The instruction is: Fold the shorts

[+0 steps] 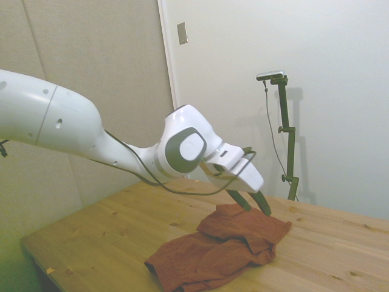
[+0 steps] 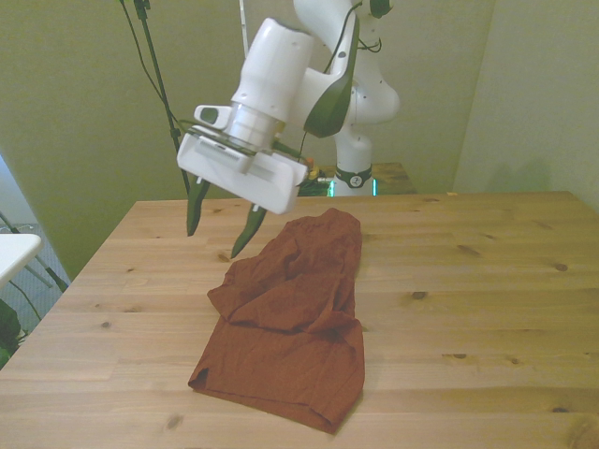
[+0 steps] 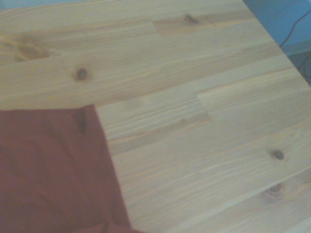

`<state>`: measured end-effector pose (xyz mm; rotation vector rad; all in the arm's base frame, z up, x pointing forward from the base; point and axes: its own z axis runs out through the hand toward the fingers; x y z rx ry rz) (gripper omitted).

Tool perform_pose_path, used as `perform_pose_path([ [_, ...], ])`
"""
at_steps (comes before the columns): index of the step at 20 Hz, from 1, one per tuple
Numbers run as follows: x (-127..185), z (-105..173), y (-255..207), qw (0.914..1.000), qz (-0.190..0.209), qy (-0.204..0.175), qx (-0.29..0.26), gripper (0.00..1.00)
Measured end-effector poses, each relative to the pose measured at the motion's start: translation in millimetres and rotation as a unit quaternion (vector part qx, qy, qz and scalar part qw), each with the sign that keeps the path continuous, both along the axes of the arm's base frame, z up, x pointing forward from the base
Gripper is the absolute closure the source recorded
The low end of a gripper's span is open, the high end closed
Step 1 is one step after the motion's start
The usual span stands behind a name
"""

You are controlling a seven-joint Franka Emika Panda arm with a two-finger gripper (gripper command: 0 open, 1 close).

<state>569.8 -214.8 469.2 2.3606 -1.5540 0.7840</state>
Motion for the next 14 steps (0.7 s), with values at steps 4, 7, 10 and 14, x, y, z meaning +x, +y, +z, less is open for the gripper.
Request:
perform_pose_path([
  [4,-18,-14,98,0.9964,0.045,0.034,0.064,0.0],
  [7,-54,-28,138,0.9908,0.061,0.043,0.113,0.0],
  [10,-99,-23,161,0.9884,0.069,0.039,0.13,0.0],
  [14,-157,-1,185,0.9837,0.081,0.036,0.156,0.0],
])
